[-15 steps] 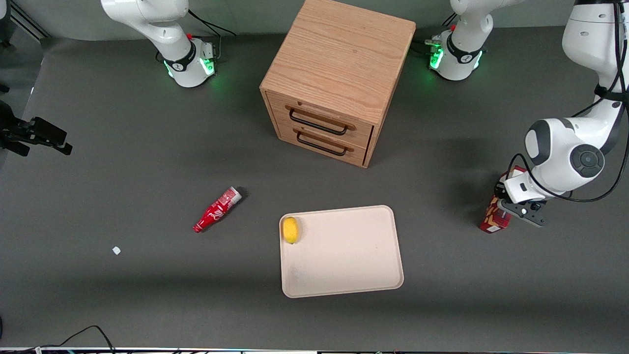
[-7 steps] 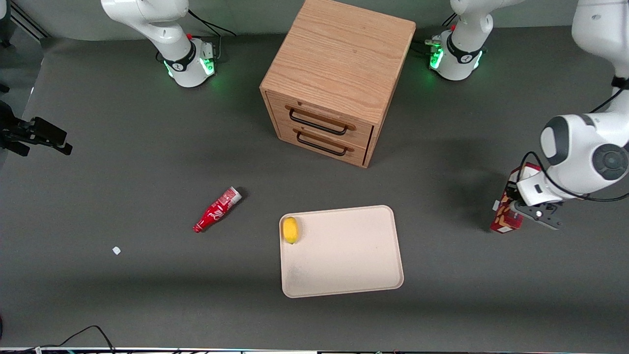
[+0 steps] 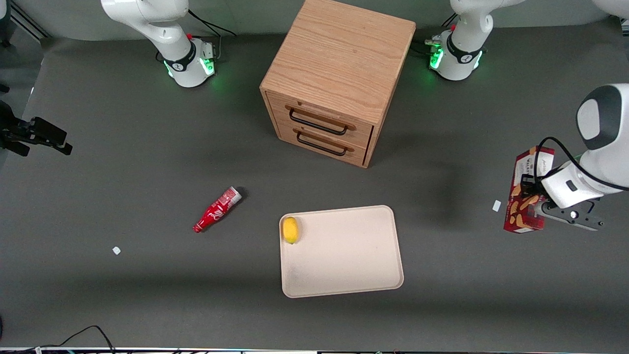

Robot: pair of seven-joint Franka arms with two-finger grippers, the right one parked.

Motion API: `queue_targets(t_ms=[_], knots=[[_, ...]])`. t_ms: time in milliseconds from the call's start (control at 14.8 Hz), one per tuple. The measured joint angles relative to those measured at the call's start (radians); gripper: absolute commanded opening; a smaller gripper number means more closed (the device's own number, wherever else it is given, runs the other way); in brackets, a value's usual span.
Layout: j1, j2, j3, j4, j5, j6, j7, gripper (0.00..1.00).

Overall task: Place red cookie box on tray
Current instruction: 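Carry the held box over the white tray's edge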

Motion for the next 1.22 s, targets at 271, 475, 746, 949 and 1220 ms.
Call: queue_targets(t_ms=[271, 475, 746, 949, 1220], knots=[[-0.054, 0.040, -0.074, 0.166, -0.032, -0.099, -0.240, 0.00], [-0.127, 0.131, -0.112, 0.257, -0.041, -0.089, -0.443, 0.00], [-0.253, 0.292, -0.129, 0.360, -0.033, 0.010, -0.682, 0.00], [-0.315, 0.396, -0.127, 0.389, 0.049, 0.095, -0.760, 0.00], [-0.359, 0.508, -0.123, 0.398, 0.163, 0.189, -0.804, 0.00]])
